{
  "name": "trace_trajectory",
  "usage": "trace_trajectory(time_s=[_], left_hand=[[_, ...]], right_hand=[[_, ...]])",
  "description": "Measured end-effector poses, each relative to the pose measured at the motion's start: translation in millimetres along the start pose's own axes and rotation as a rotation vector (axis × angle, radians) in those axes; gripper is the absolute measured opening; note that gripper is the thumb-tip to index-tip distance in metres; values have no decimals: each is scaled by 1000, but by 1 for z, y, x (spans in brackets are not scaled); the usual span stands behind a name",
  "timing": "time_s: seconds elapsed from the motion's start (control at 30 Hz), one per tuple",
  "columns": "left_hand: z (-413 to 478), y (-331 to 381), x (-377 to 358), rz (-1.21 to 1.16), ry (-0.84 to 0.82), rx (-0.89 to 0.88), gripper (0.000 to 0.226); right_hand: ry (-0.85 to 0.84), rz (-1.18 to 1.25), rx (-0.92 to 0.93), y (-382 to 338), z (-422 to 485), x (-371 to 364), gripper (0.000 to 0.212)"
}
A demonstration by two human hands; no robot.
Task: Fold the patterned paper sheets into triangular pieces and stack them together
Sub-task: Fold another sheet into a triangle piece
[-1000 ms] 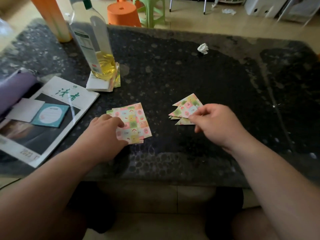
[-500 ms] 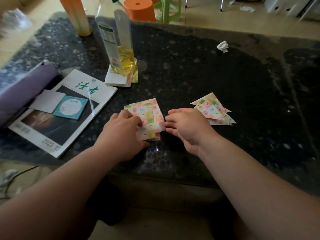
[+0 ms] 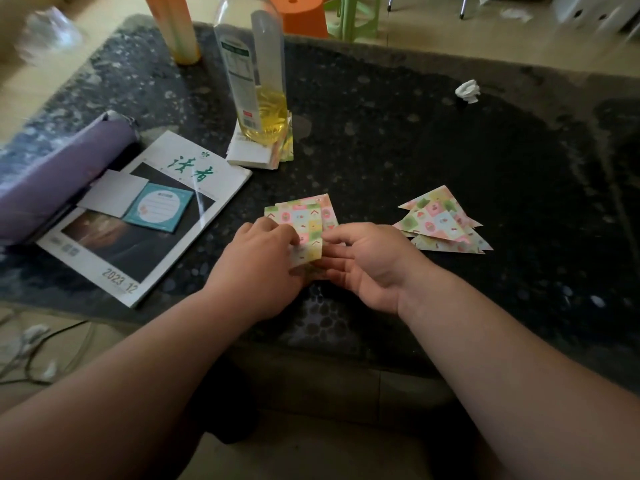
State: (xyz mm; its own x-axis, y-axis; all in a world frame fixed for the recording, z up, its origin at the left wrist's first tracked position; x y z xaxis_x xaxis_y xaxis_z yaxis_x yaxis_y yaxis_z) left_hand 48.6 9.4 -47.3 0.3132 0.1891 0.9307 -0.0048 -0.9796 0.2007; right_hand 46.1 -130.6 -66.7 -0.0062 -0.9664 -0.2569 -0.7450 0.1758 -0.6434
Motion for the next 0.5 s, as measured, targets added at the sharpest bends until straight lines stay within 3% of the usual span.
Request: trace_trajectory(time_s=[0.17,0.3,0.37,0.5], left_hand=[[-2,-3,-1,-55,6,-14,59],[-3,-9,8,-134,-154,-24,106],[0,-20,25,-349,-105,65,111],[6,-39,33,-1059,1,351,95]], right_hand=[[161,-333,76,3,9,2,9],[215,-390,95,-2,9,12,10],[191,-313,118,-8,4,20,7],[56,-87,118,-16,-15,42,18]])
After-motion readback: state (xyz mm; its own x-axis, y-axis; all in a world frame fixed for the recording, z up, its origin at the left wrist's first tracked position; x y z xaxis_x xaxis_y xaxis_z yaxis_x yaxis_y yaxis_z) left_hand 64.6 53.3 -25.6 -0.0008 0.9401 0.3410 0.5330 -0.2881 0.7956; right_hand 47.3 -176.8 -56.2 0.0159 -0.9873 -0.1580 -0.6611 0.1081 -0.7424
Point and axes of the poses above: each hand's wrist, its own z-axis towards the middle knuckle, its own x-axis out of the back of the hand, y = z × x, the point moved 7 cm from there along z, towards the middle knuckle, and after that the axes turned 5 degrees about z, right-handed, at the moved point
